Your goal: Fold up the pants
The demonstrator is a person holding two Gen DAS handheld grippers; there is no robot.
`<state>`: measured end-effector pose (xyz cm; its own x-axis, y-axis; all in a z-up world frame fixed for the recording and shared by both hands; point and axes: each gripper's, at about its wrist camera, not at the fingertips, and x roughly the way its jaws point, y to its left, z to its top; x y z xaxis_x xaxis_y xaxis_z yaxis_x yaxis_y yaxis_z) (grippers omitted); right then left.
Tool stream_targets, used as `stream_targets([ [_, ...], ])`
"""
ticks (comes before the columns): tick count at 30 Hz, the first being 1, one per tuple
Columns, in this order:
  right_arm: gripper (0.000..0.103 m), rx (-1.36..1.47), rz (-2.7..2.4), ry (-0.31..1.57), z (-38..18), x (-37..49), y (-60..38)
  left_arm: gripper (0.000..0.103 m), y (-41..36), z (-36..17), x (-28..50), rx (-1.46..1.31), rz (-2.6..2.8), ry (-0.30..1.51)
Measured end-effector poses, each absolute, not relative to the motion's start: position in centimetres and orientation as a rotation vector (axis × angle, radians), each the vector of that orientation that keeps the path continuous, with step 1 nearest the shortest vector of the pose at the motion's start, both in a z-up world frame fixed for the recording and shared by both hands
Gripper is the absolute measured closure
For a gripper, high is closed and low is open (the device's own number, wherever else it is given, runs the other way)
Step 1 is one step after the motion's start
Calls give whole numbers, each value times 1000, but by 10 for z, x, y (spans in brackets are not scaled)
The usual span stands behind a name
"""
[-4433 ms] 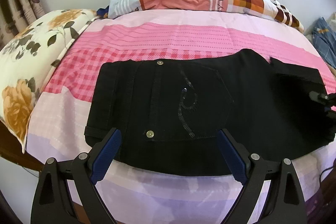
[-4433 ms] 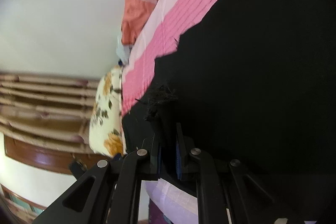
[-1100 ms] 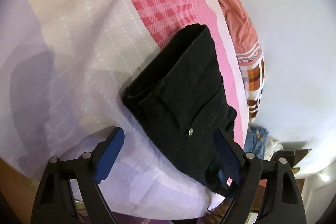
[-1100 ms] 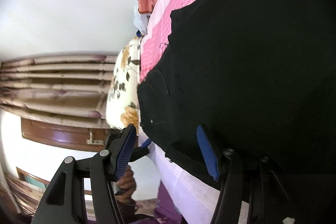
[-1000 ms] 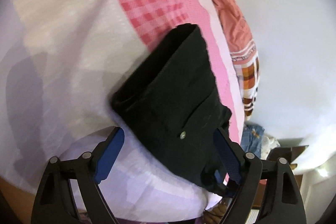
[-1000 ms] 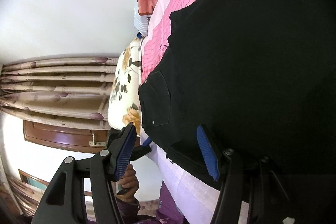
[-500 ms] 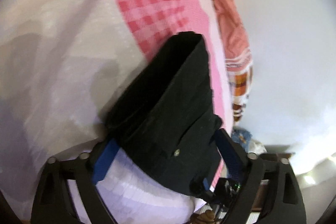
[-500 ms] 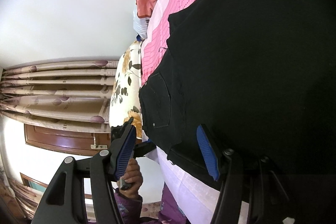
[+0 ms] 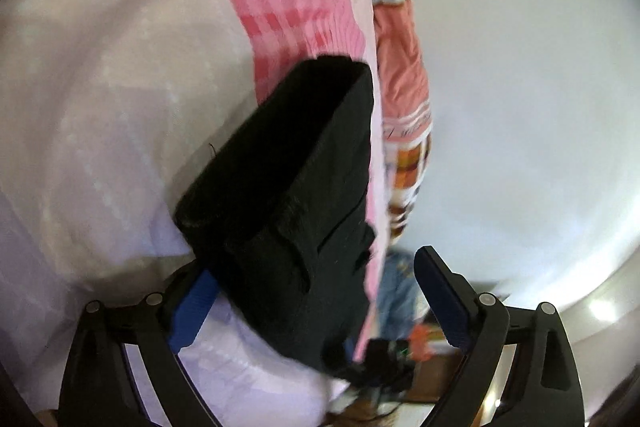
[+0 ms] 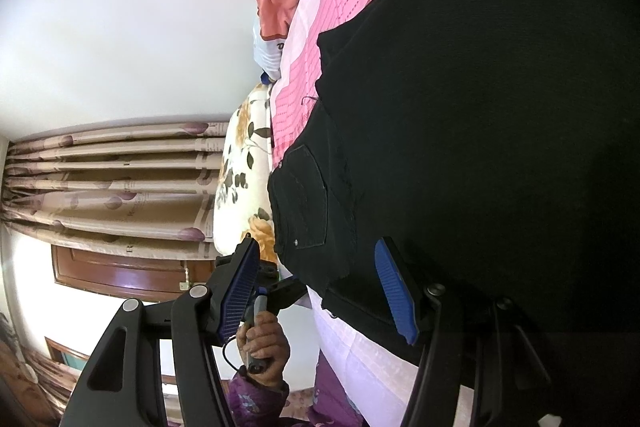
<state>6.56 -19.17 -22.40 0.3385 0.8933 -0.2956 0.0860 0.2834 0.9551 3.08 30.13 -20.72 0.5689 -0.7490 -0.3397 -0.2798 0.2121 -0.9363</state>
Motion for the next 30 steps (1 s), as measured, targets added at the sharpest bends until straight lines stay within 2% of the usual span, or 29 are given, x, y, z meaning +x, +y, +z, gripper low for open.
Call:
stream_targets([
  [7,47,1175,716,1095,-225,66,-192,7,296,-201,28,-1327,-388,904],
  [14,47,1192,719,1089,-227,65,-194,8,298,-206,36,-1347,-425,990],
  [16,47,1197,720,1087,-227,66,-193,14,300,-205,35,-1339,-410,1008],
  [18,47,1201,721,1087,-228,65,-194,28,297,-200,36,-1271,-366,1038],
  [20,47,1205,720,1085,-229,66,-194,63,294,-198,33,-1186,-311,1066],
  [21,47,1207,720,1084,-229,66,-194,69,295,-202,32,-1179,-294,1073],
  [22,47,1208,721,1084,-229,66,-194,73,296,-206,31,-1201,-298,1064],
  [30,47,1233,719,1082,-230,67,-194,75,281,-178,28,-1075,-274,1010],
])
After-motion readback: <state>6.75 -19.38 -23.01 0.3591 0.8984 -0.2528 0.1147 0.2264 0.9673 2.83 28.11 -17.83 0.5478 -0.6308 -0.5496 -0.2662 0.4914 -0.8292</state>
